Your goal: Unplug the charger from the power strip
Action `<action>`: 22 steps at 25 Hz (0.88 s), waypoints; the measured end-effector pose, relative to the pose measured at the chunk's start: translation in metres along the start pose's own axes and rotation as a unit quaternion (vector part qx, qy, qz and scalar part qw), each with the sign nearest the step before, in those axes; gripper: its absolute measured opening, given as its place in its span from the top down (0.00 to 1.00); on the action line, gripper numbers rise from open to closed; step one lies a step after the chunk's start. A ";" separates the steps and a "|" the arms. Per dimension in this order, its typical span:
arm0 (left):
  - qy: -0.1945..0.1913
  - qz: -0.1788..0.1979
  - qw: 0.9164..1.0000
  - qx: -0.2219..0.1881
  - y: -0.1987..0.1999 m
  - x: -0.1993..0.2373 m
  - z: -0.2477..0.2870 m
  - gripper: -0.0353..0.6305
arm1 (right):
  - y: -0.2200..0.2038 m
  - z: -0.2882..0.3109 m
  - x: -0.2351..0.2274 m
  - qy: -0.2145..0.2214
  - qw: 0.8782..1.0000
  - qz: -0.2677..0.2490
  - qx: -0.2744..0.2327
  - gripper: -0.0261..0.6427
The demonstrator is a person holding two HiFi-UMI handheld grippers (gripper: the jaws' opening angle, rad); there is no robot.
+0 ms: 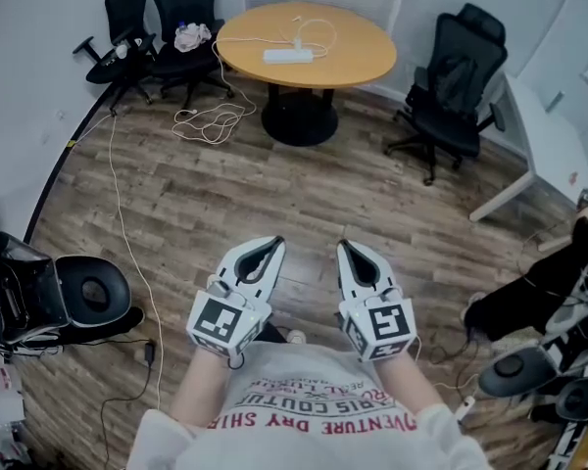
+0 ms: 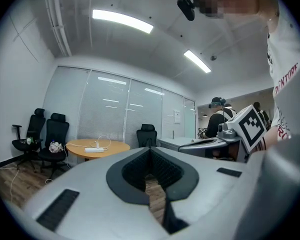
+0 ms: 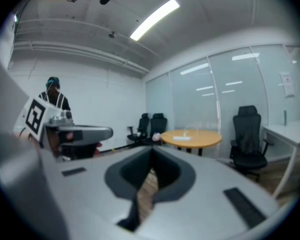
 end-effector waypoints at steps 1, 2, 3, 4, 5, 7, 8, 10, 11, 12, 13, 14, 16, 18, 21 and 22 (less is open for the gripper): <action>-0.003 -0.001 1.000 0.000 -0.001 0.004 0.001 0.90 | 0.000 0.004 -0.001 -0.004 1.000 0.001 0.001 0.92; -0.003 -0.003 1.000 0.002 -0.001 0.010 0.003 0.90 | -0.001 0.010 -0.001 -0.008 1.000 0.003 0.004 0.92; -0.003 -0.004 1.000 0.005 0.000 0.016 0.005 0.90 | -0.001 0.017 -0.002 -0.010 1.000 0.006 0.007 0.92; -0.004 -0.006 1.000 0.006 0.000 0.023 0.008 0.90 | -0.002 0.025 -0.003 -0.012 1.000 0.010 0.009 0.92; -0.007 -0.007 1.000 0.005 -0.001 0.031 0.011 0.90 | -0.001 0.033 -0.003 -0.013 1.000 0.013 0.012 0.92; -0.011 -0.010 1.000 0.005 -0.002 0.049 0.019 0.90 | 0.000 0.051 -0.004 -0.015 1.000 0.016 0.016 0.92; -0.011 -0.013 1.000 0.005 -0.002 0.060 0.024 0.90 | 0.001 0.062 -0.005 -0.016 1.000 0.018 0.019 0.92; -0.013 -0.019 1.000 0.005 0.001 0.084 0.036 0.90 | 0.004 0.085 -0.007 -0.020 0.999 0.019 0.023 0.92; -0.014 -0.022 1.000 0.004 0.002 0.097 0.043 0.90 | 0.007 0.097 -0.009 -0.023 0.999 0.019 0.024 0.92; -0.016 -0.024 1.000 0.005 0.003 0.110 0.049 0.90 | 0.010 0.110 -0.011 -0.027 0.999 0.019 0.026 0.92; -0.019 -0.026 0.999 0.006 0.004 0.123 0.056 0.90 | 0.012 0.123 -0.014 -0.031 0.999 0.019 0.028 0.92; -0.023 -0.027 0.999 0.007 0.005 0.136 0.063 0.90 | 0.015 0.135 -0.016 -0.036 0.999 0.020 0.029 0.92; -0.030 -0.027 0.999 0.005 0.007 0.162 0.076 0.90 | 0.020 0.161 -0.019 -0.047 0.998 0.024 0.033 0.92; -0.039 -0.026 0.999 0.004 0.010 0.187 0.087 0.90 | 0.025 0.186 -0.021 -0.058 0.997 0.027 0.036 0.92; -0.052 -0.025 0.998 0.003 0.017 0.226 0.103 0.90 | 0.035 0.222 -0.024 -0.074 0.996 0.031 0.042 0.92; -0.054 -0.025 0.998 0.002 0.020 0.240 0.109 0.90 | 0.039 0.235 -0.024 -0.078 0.996 0.031 0.043 0.92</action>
Point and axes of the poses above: the fingertips, and each gripper's own axes: z forward along the fingers, x to its left, y out of its top, the point moved 2 cm from there along -z, backward along the fingers
